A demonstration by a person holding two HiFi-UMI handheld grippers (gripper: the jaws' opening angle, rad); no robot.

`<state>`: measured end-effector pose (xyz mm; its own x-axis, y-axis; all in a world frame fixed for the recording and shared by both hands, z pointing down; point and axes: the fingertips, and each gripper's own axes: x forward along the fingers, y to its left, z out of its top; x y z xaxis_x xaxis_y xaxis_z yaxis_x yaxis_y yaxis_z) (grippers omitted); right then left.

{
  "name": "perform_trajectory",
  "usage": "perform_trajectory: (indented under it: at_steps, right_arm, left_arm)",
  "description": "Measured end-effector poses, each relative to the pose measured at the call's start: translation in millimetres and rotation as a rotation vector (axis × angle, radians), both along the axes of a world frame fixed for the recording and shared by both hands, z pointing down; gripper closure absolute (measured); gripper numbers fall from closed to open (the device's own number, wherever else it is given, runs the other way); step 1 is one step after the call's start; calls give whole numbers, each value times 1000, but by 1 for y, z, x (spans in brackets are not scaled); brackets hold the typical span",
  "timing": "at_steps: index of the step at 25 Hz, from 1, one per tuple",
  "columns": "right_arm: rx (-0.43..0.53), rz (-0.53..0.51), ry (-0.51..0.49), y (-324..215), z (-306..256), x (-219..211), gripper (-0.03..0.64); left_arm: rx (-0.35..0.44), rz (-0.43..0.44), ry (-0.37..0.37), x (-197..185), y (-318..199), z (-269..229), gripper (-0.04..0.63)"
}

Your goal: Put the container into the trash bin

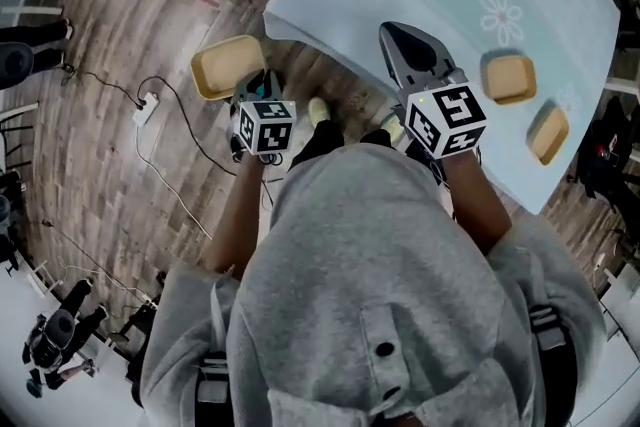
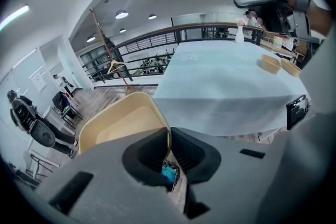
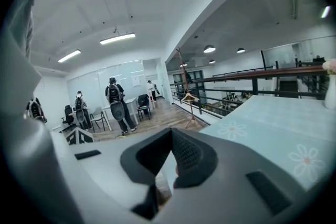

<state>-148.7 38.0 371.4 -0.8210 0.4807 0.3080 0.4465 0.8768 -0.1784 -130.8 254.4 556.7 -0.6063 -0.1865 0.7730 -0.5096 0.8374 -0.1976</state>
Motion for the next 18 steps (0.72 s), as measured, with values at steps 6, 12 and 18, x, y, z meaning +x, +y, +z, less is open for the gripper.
perform_trajectory:
  at_steps: [6, 12, 18]
  right_arm:
    - [7, -133, 8, 79, 12, -23, 592]
    - [37, -216, 30, 140, 25, -30, 592]
    - [74, -261, 94, 163, 48, -36, 591]
  left_arm:
    - [49, -93, 9, 4, 62, 10, 561]
    - [120, -109, 38, 11, 101, 29, 561]
    - [149, -113, 101, 18, 112, 68, 561]
